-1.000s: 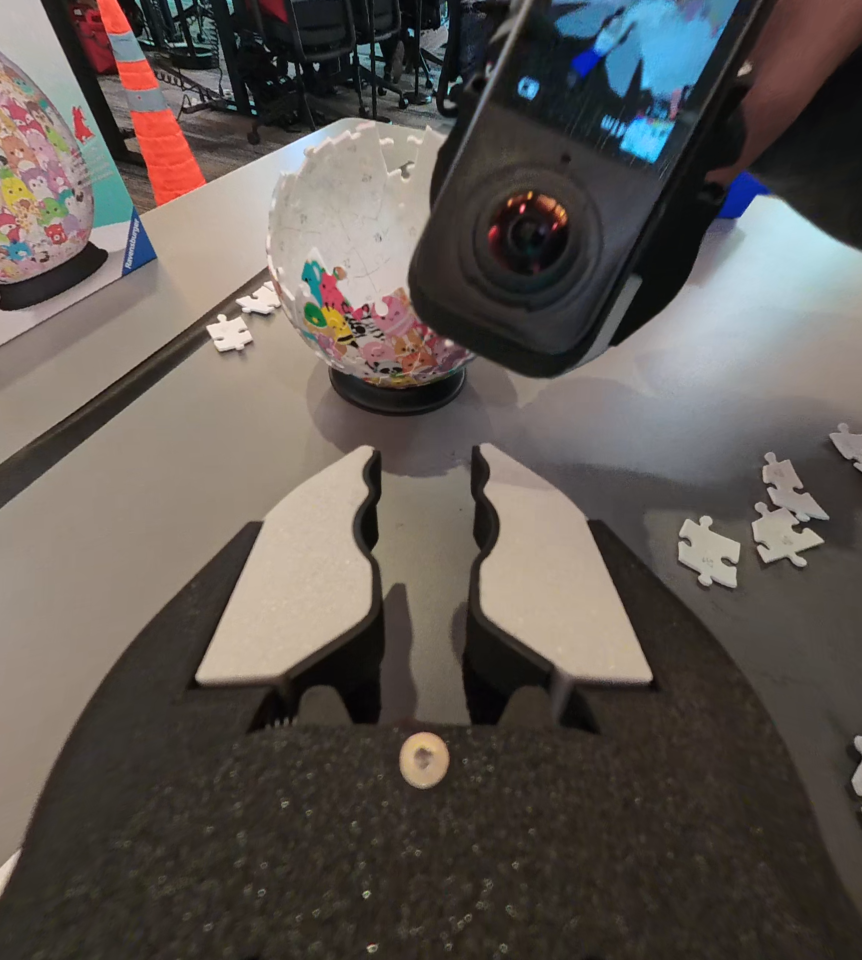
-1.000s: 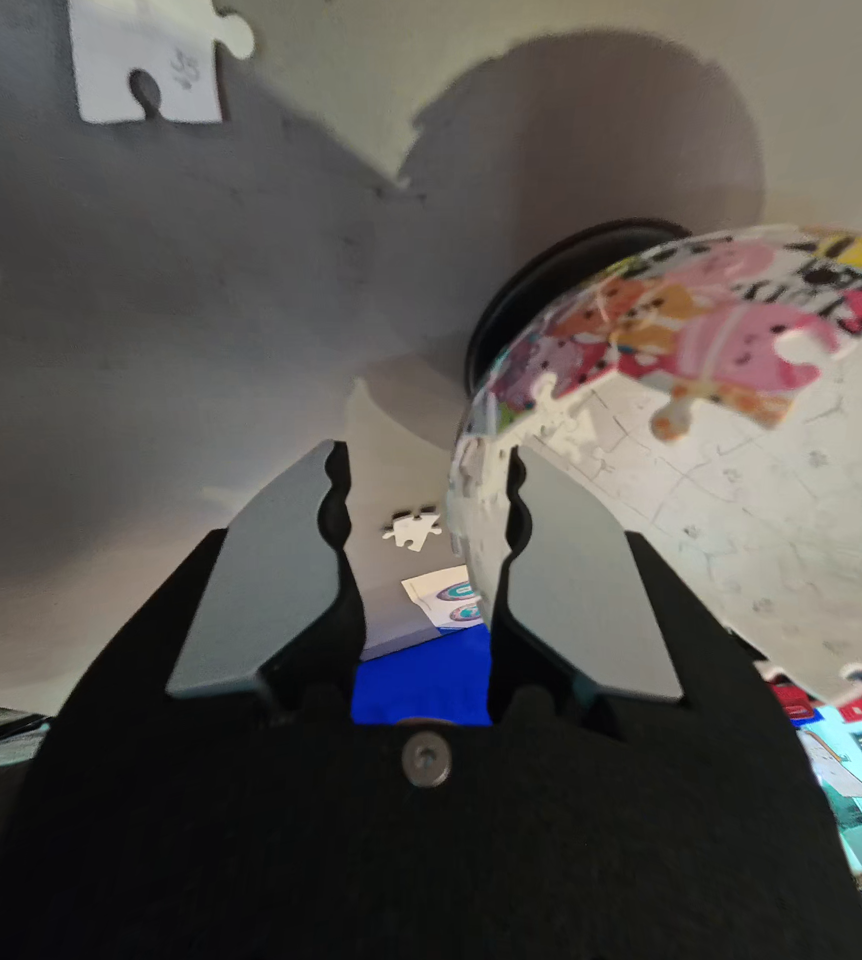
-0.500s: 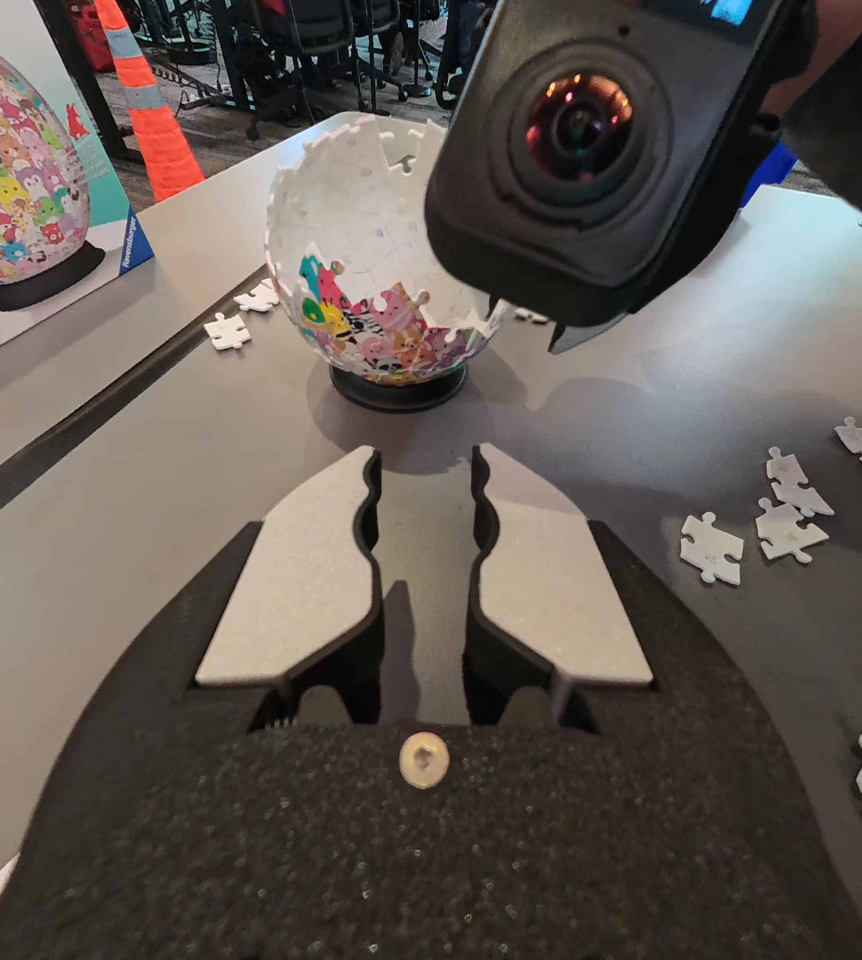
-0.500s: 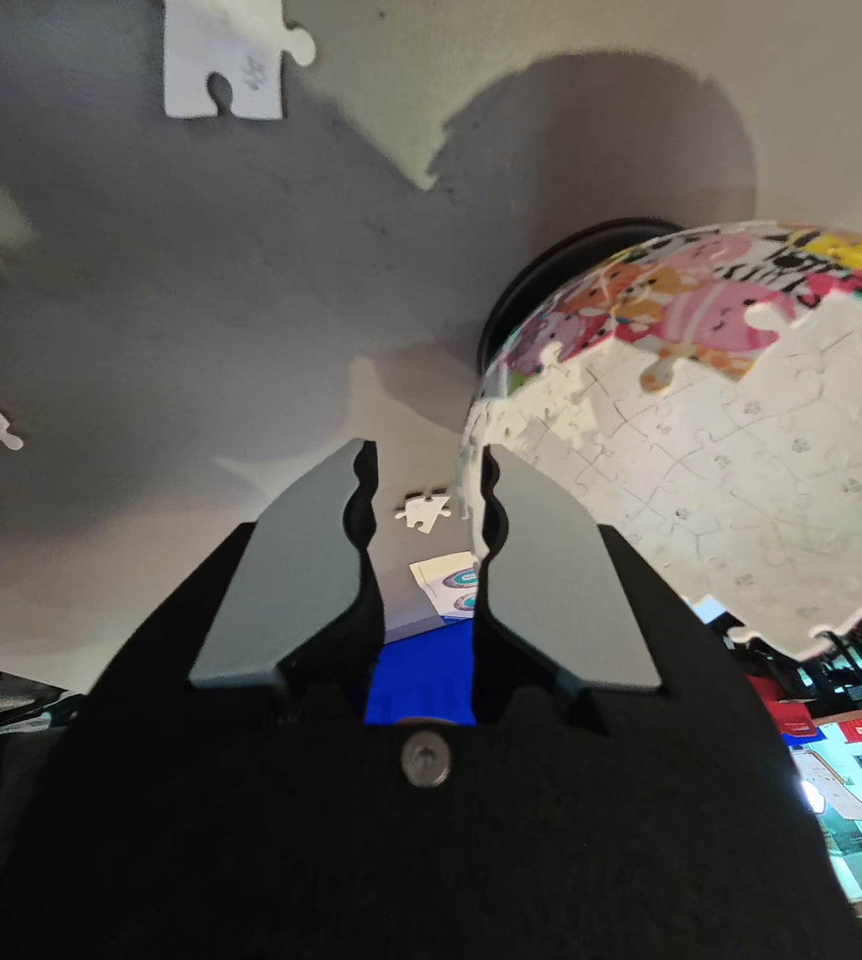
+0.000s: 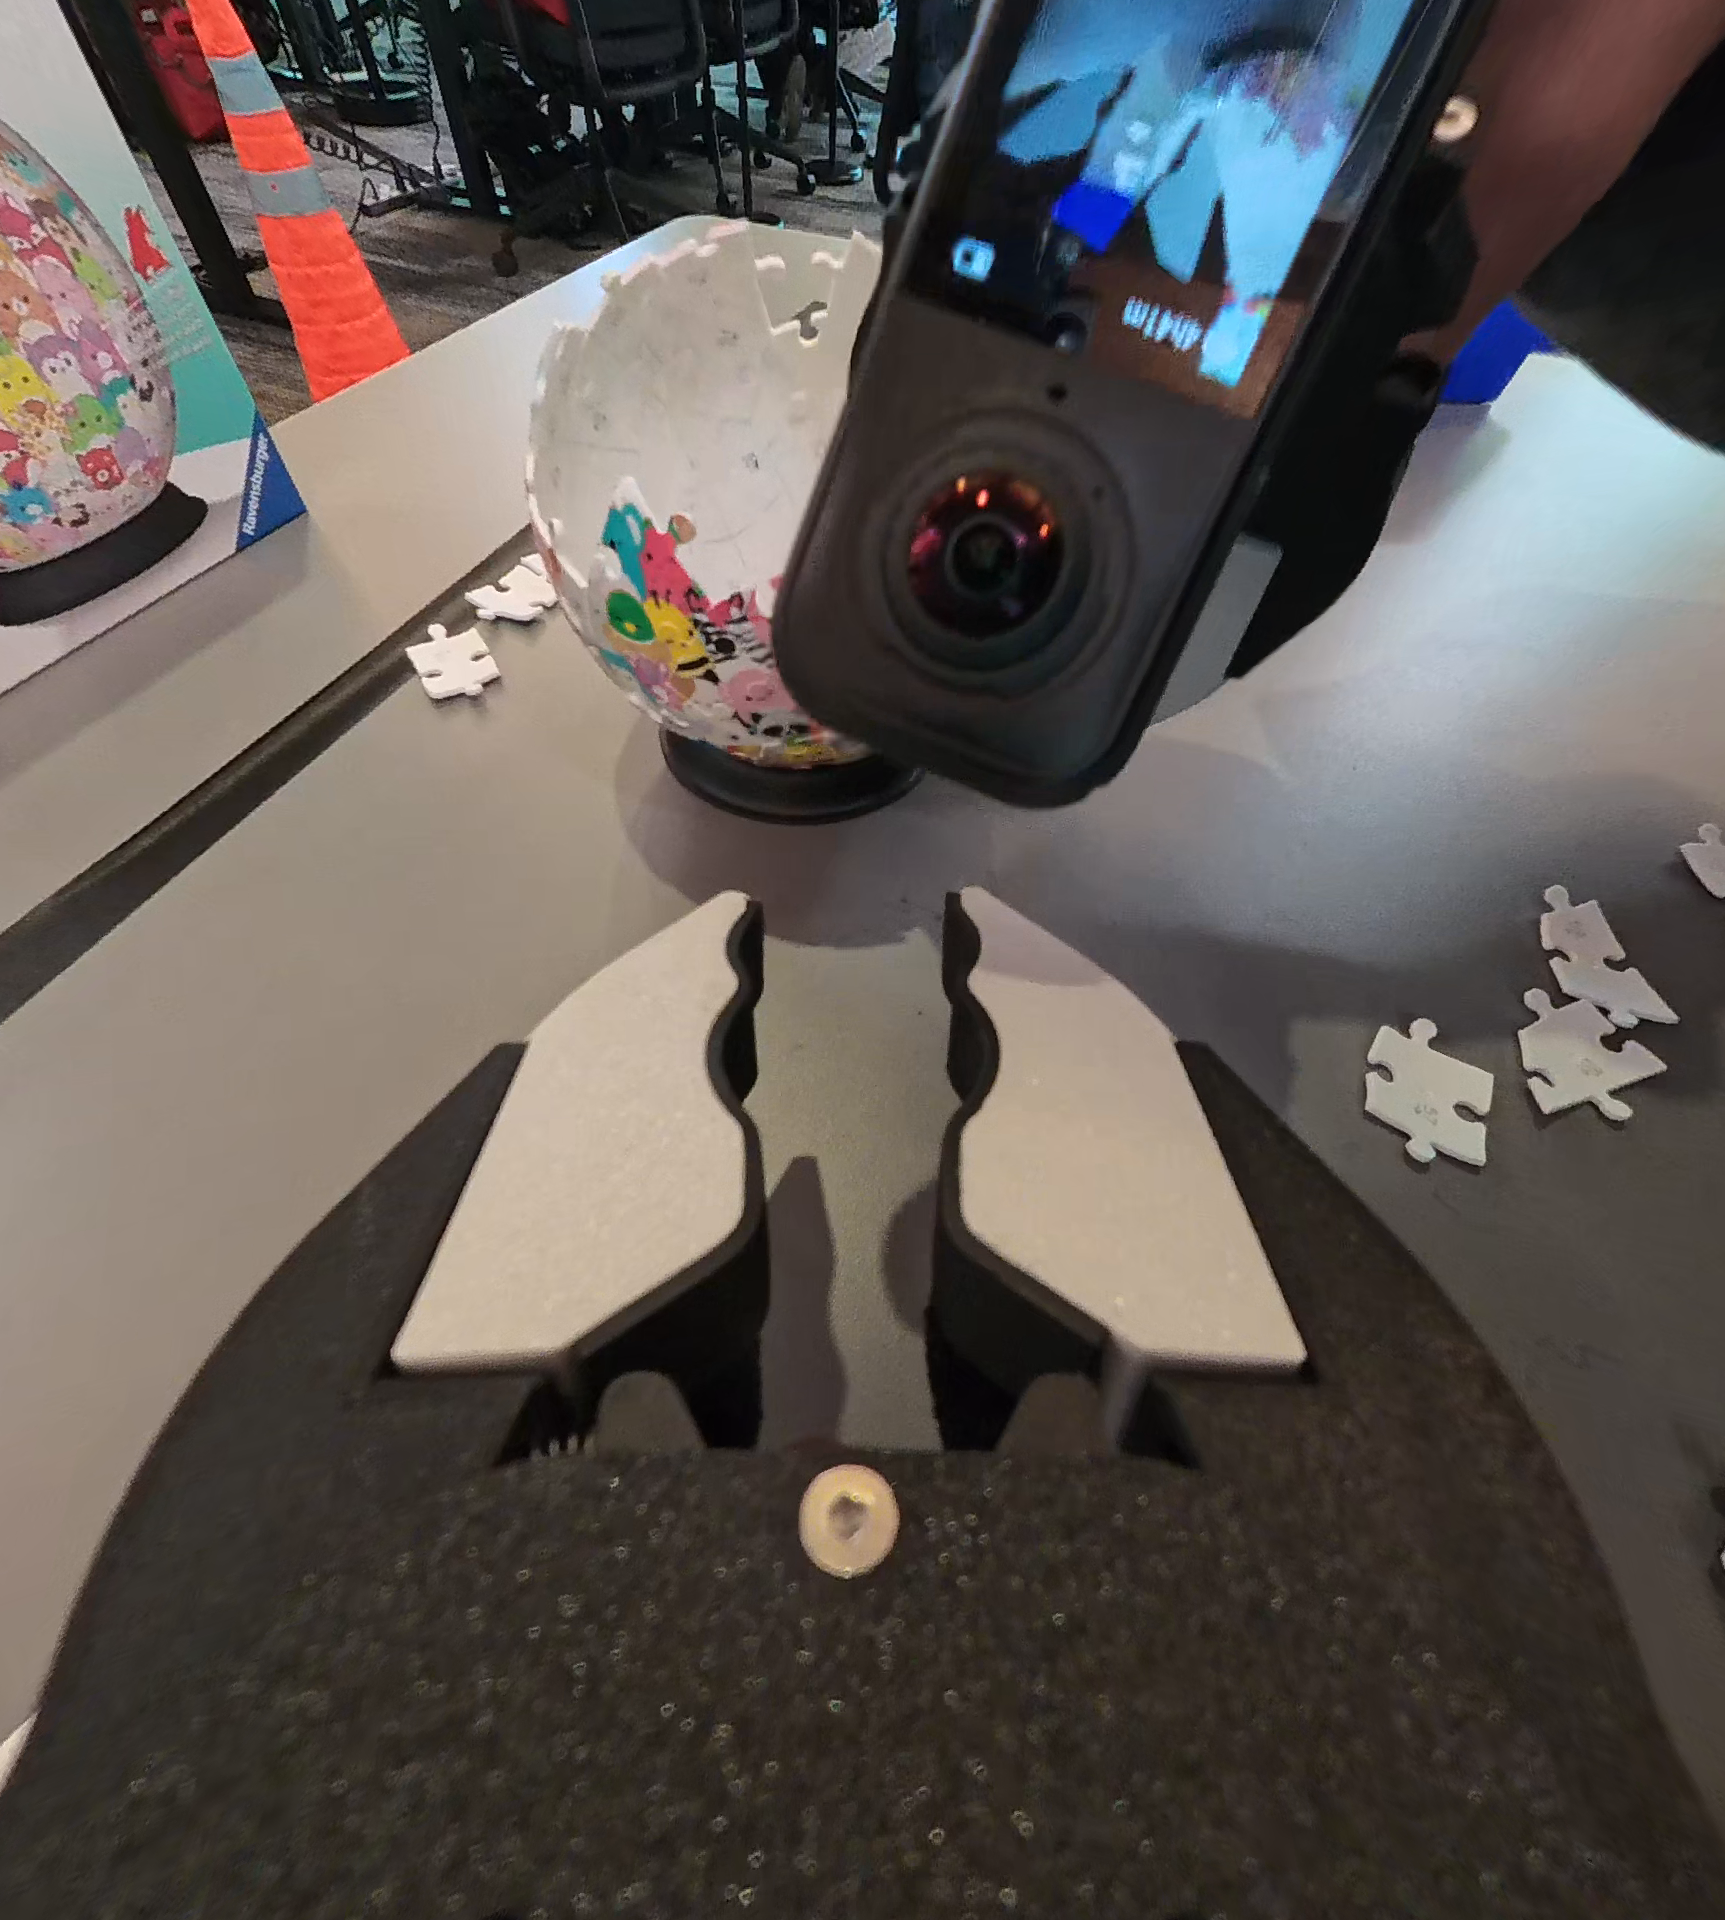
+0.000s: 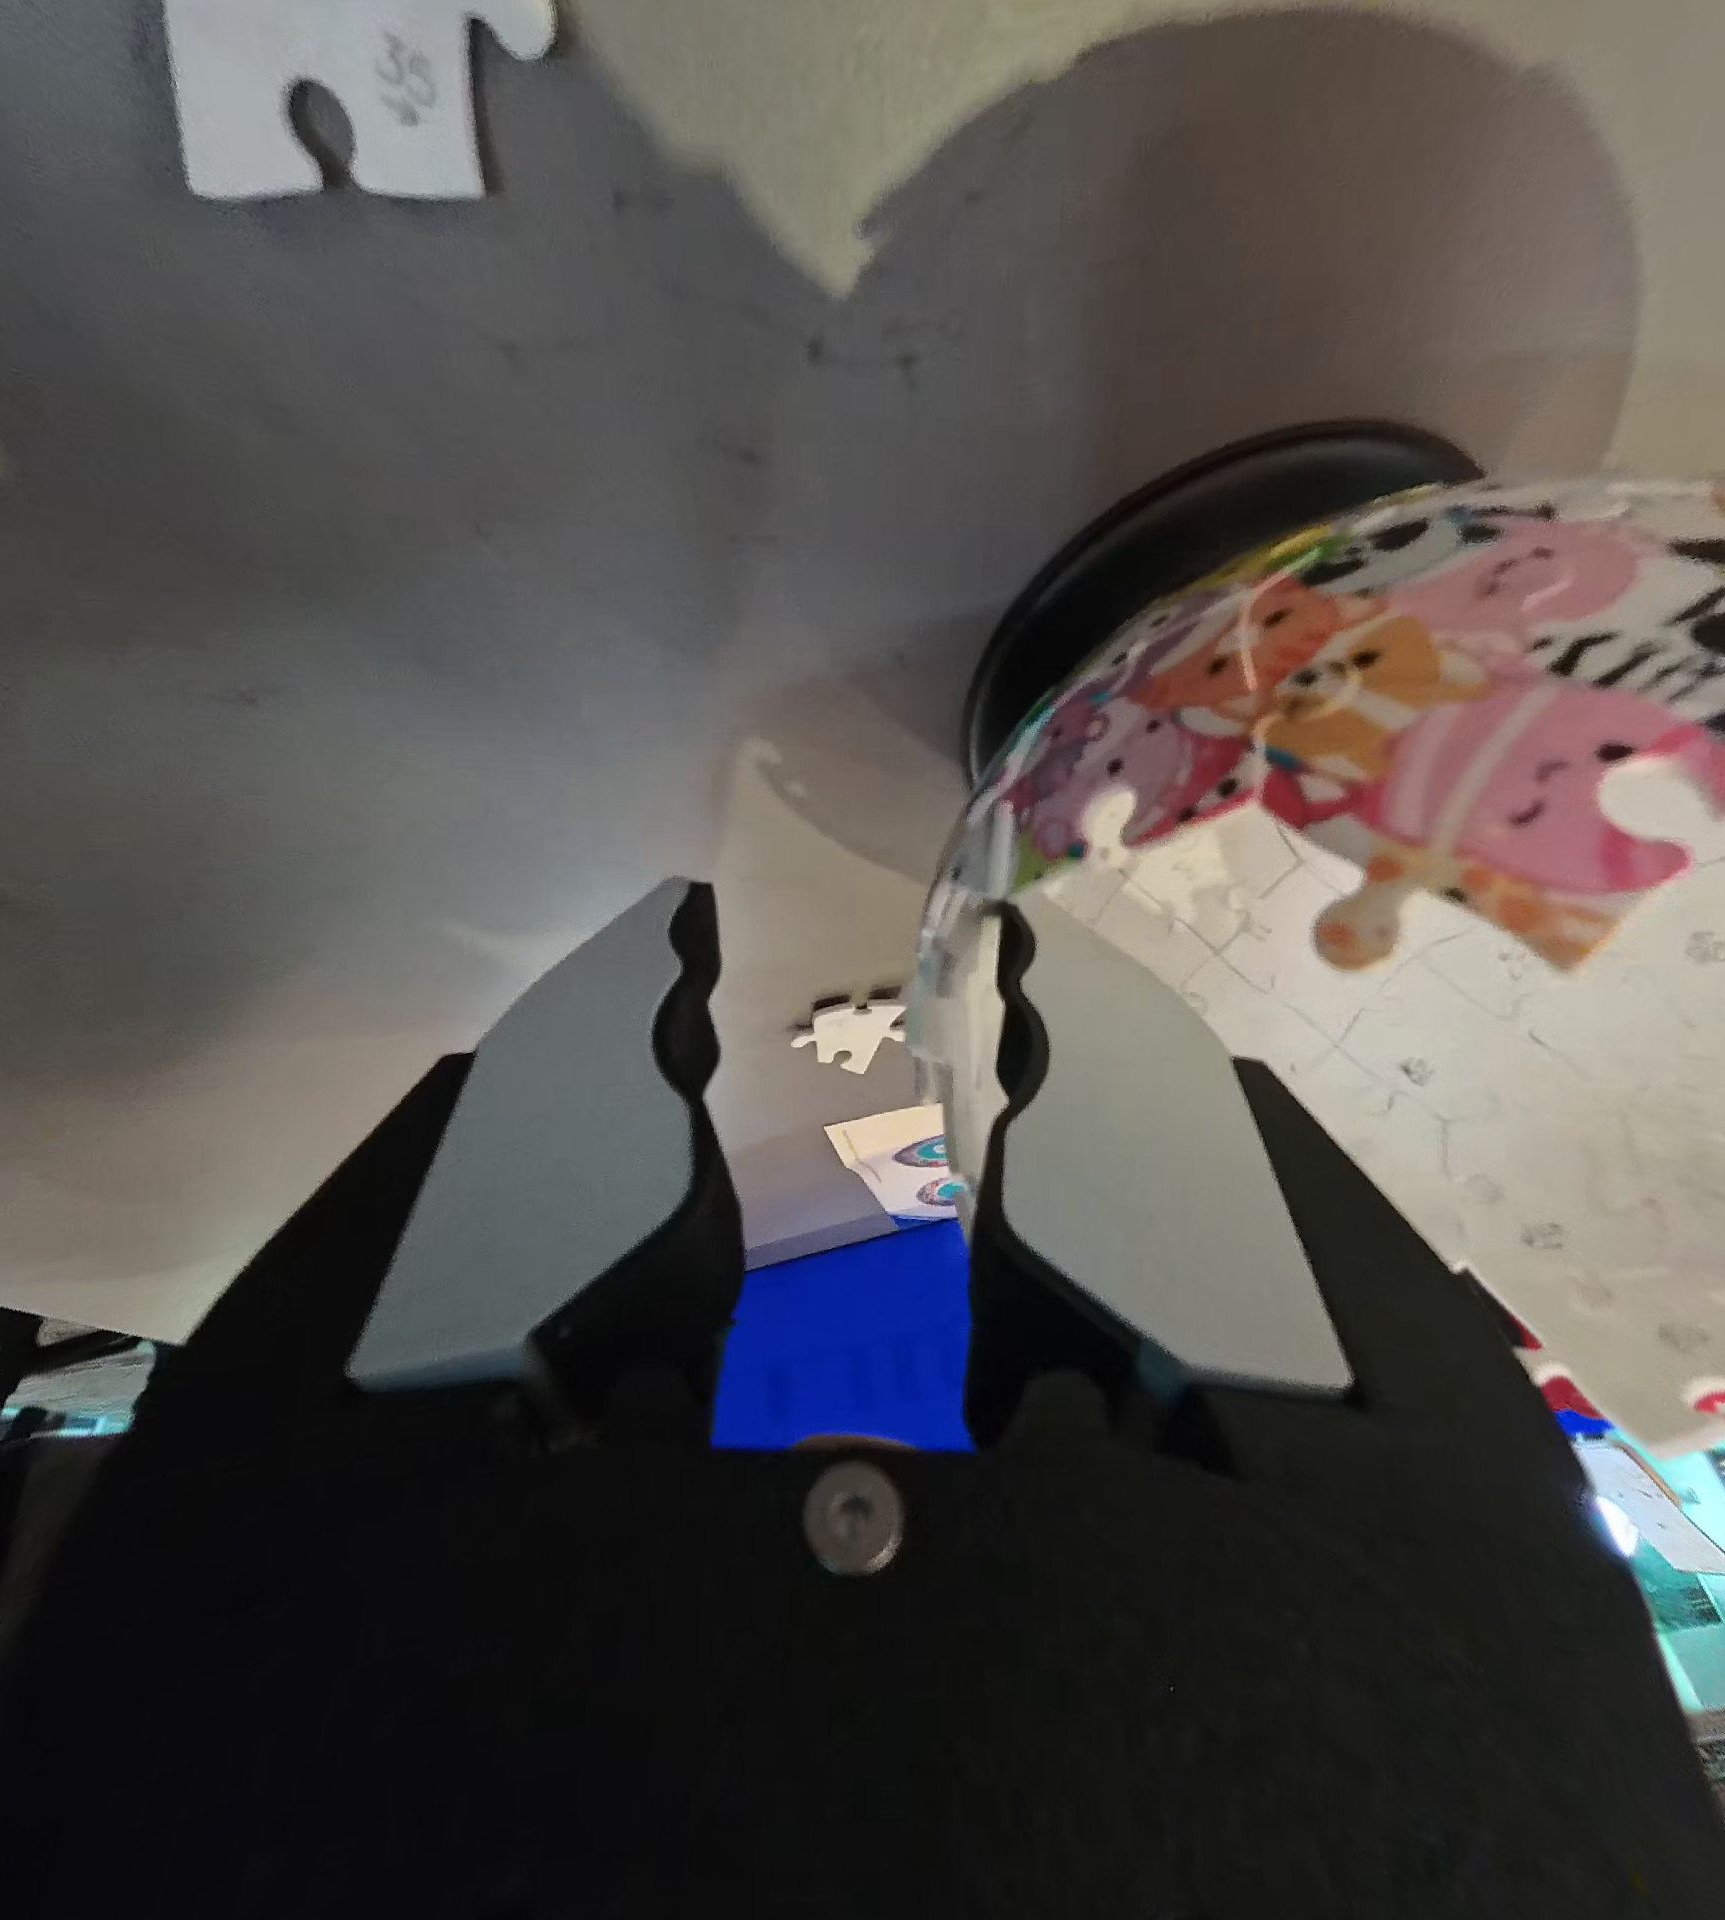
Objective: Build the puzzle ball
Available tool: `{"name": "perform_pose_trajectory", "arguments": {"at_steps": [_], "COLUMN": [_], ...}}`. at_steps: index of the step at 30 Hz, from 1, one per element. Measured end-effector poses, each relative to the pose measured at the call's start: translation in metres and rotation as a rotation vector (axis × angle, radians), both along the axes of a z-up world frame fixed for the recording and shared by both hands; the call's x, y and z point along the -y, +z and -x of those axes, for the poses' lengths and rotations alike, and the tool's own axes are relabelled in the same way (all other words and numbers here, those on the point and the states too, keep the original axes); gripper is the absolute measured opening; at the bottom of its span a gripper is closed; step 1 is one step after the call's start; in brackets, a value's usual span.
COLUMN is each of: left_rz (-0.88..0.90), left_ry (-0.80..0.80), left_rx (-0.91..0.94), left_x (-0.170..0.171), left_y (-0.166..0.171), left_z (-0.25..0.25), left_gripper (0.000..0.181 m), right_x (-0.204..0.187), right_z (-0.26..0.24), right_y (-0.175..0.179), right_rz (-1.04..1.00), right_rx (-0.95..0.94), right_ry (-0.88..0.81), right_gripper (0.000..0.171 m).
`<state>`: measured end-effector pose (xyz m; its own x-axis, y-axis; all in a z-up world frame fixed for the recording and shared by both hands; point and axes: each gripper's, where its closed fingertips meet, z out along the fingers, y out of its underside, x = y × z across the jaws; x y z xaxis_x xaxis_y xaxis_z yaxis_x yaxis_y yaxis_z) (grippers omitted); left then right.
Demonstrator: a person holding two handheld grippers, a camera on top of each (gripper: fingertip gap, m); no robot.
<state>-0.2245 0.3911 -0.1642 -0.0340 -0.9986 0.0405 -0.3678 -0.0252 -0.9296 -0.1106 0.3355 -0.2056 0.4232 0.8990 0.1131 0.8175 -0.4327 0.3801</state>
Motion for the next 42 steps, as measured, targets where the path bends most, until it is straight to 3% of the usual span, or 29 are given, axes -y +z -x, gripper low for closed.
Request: {"name": "perform_pose_trajectory", "arguments": {"at_steps": [15, 25, 34, 38, 42], "left_rz": [-0.009, -0.015, -0.024, -0.021, -0.016], "left_ry": [-0.003, -0.006, -0.004, 0.001, 0.015], "left_rx": [-0.007, -0.013, -0.021, -0.018, -0.019], "left_x": [0.001, 0.002, 0.002, 0.001, -0.001], "left_y": [-0.001, -0.002, -0.004, -0.003, -0.003], "left_z": [-0.001, -0.001, -0.001, -0.001, -0.002], "left_gripper": [0.032, 0.033, 0.032, 0.032, 0.032], "right_x": [0.002, -0.006, -0.009, 0.015, 0.055], "right_z": [0.009, 0.007, 0.007, 0.023, 0.013], "right_y": [0.024, 0.036, 0.058, 0.078, 0.046], "right_rz": [-0.019, -0.068, -0.164, -0.297, -0.504], "right_rx": [-0.035, -0.046, -0.040, -0.163, -0.236], "right_ry": [0.038, 0.048, 0.102, 0.163, 0.241], "right_gripper": [0.030, 0.004, 0.003, 0.002, 0.002]}}
